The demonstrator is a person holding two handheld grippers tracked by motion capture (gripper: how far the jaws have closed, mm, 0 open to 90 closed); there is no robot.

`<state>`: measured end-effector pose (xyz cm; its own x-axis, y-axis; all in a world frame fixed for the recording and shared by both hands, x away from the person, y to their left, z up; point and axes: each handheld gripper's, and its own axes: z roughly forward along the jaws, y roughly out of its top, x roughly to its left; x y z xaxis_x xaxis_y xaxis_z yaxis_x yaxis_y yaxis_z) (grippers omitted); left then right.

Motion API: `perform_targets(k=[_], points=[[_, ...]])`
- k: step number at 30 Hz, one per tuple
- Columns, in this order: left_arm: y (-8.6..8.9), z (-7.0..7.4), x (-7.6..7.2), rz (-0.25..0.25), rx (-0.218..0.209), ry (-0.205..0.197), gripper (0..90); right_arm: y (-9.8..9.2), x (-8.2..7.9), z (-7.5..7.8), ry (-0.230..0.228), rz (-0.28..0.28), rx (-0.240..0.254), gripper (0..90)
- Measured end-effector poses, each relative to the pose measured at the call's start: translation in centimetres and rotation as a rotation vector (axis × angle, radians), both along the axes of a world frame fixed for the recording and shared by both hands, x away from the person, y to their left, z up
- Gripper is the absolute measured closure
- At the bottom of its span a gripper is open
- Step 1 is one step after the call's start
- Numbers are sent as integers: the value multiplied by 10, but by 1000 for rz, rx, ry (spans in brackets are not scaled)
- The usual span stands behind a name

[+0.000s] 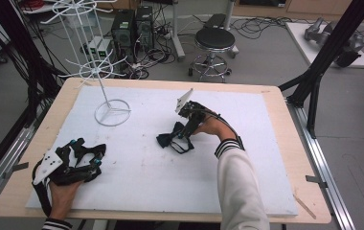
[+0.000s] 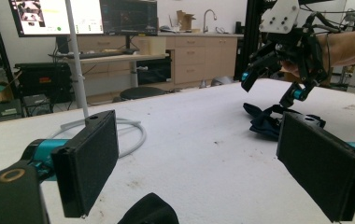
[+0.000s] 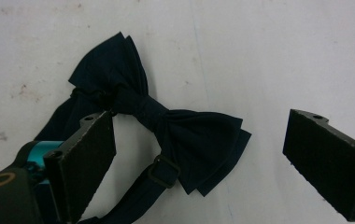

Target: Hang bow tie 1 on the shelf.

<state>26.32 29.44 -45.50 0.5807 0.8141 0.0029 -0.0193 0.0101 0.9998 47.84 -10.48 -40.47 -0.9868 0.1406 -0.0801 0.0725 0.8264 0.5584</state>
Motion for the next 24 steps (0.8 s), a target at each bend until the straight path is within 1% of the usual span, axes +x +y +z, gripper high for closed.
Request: perform_targets(k=[2, 3, 7, 9, 10, 13, 17, 20, 24], points=[[0, 0, 0, 0, 0, 0, 134, 1, 1, -2, -8, 12, -15, 174], [0, 0, 0, 0, 0, 0, 134, 2, 1, -4, -1, 14, -17, 175], [0, 0, 0, 0, 0, 0, 134, 4, 3, -9, 3, 25, -30, 183], [0, 0, 0, 0, 0, 0, 134, 5, 2, -11, 16, 6, -50, 192], [0, 0, 0, 0, 0, 0, 134, 5, 3, -12, 17, 8, -50, 207], [0, 0, 0, -1, -1, 0, 134, 5, 4, -15, 44, 5, -60, 232], [0, 0, 0, -1, -1, 0, 134, 5, 4, -15, 39, 4, -73, 269], [0, 0, 0, -1, -1, 0, 134, 5, 5, -15, 45, 3, -82, 316], [0, 0, 0, -1, -1, 0, 134, 5, 5, -15, 47, 0, -99, 348]])
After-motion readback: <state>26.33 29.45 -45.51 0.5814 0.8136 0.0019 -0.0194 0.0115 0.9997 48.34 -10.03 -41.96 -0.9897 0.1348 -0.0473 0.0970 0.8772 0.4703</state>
